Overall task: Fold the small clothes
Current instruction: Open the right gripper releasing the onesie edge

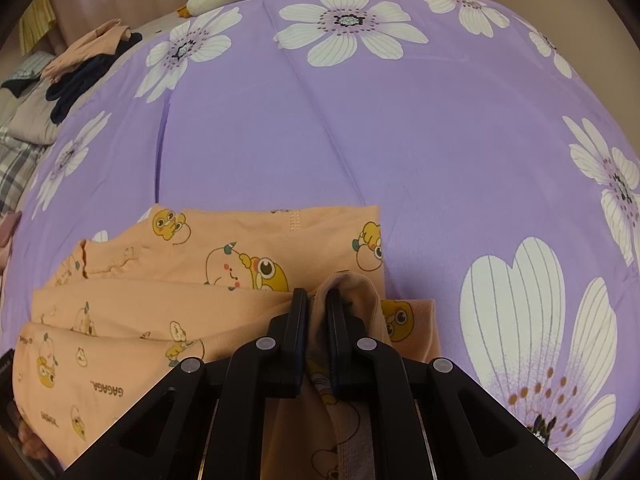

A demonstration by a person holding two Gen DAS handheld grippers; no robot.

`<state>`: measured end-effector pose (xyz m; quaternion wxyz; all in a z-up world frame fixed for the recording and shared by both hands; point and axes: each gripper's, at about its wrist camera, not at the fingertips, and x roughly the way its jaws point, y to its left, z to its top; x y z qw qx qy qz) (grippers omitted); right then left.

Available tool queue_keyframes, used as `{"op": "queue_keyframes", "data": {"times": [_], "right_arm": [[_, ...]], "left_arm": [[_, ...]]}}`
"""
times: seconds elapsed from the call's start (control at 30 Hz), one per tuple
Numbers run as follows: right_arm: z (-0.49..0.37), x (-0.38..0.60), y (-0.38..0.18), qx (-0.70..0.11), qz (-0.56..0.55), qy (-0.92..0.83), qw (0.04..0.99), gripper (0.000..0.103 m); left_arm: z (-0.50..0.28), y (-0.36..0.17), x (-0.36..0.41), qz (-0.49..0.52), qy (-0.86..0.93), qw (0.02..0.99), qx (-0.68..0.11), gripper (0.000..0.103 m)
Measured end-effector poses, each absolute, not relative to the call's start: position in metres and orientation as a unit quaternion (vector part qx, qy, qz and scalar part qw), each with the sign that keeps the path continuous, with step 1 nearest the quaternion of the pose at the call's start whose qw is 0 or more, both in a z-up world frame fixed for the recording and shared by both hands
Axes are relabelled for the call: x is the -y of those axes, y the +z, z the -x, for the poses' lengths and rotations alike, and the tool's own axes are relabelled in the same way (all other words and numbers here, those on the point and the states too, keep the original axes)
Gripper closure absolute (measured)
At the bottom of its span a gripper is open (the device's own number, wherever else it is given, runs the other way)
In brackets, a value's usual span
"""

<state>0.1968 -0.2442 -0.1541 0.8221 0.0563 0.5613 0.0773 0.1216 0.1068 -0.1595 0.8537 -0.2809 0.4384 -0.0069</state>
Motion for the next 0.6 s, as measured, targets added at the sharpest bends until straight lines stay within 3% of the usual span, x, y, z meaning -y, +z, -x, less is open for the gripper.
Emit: {"op": "queue_keyframes", "data": {"times": [0.47,0.57,0.6], "right_arm": [[-0.192,0.247,-0.147,-0.55,-0.059,0.084,0.829,0.096],[-0.186,0.25,-0.139,-0.543,-0.054,0.092,0.833,0.089],[-0.183,0.252,-0.136,-0.541,-0.056,0.097,0.834,0.08]], "left_arm": [[-0.127,-0.159,-0.111,0.294,-0.001,0.841,-0.454,0.096],[-0.128,-0.157,-0.112,0.301,-0.001,0.834,-0.462,0.096],[-0.128,-0.155,-0.113,0.3,-0.001,0.832,-0.467,0.096]]}}
